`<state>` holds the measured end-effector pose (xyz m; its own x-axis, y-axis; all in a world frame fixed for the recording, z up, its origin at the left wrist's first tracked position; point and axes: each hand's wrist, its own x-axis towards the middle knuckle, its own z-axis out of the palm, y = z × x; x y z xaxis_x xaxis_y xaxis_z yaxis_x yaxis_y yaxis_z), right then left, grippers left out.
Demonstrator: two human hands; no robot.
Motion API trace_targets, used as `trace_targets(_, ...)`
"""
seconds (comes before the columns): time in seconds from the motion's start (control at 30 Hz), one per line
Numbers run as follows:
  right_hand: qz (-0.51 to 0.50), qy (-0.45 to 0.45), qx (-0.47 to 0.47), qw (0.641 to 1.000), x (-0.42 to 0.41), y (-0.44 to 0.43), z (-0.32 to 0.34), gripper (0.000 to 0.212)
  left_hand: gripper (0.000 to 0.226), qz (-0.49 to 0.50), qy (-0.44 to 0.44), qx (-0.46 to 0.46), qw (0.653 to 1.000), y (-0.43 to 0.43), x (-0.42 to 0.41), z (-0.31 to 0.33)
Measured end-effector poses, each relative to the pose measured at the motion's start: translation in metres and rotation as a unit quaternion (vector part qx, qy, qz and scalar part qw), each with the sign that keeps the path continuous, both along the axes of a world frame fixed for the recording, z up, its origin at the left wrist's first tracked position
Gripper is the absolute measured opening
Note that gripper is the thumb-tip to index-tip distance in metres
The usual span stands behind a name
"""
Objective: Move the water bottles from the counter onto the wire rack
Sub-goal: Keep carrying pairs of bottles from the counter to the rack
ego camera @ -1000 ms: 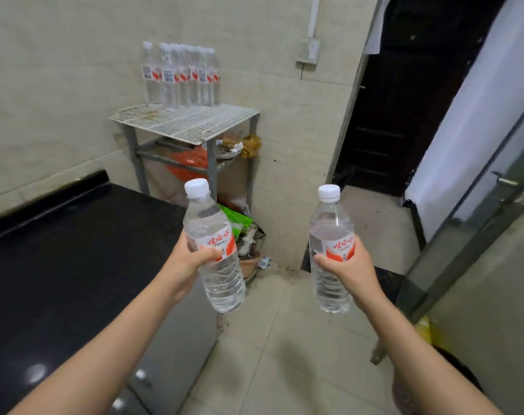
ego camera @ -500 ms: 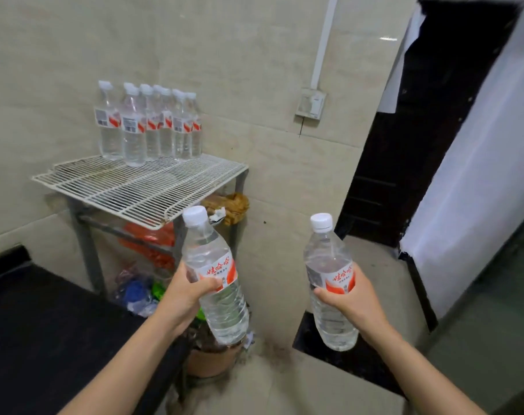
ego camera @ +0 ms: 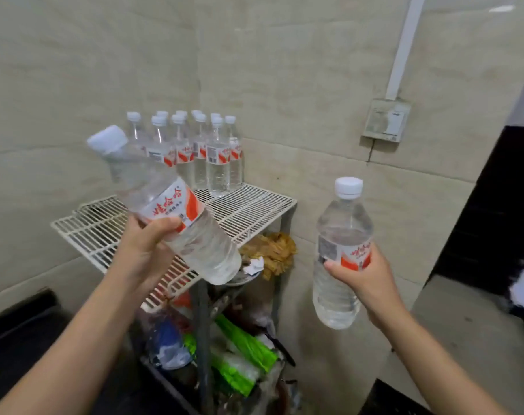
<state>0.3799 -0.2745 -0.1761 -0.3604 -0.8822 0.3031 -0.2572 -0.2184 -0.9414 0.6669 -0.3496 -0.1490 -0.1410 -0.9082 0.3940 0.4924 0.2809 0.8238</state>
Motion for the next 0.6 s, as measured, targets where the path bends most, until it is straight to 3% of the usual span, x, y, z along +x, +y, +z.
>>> trace_targets(0.1, 0.061, -0.007, -0.032, 0.998, -0.006, -0.071, 0.014, 0.052, 0.105, 0.079, -0.020, 0.005, 0.997, -0.031, 0.003, 0.014)
trace_targets(0.2, 0.126, -0.014, -0.050, 0.991, -0.010, -0.140, 0.024, 0.052, 0.118, 0.156, -0.025, 0.006, 0.987, -0.064, -0.005, 0.019)
trace_targets(0.4, 0.235, -0.053, -0.032, 0.970, 0.009, -0.260, 0.027, 0.054, 0.108, 0.276, -0.041, 0.047, 0.959, -0.109, -0.022, 0.009)
trace_targets(0.6, 0.298, -0.138, -0.003, 0.944, 0.079, -0.348, 0.040, 0.062, 0.077, 0.363, -0.078, 0.086, 0.924, -0.128, -0.033, 0.010)
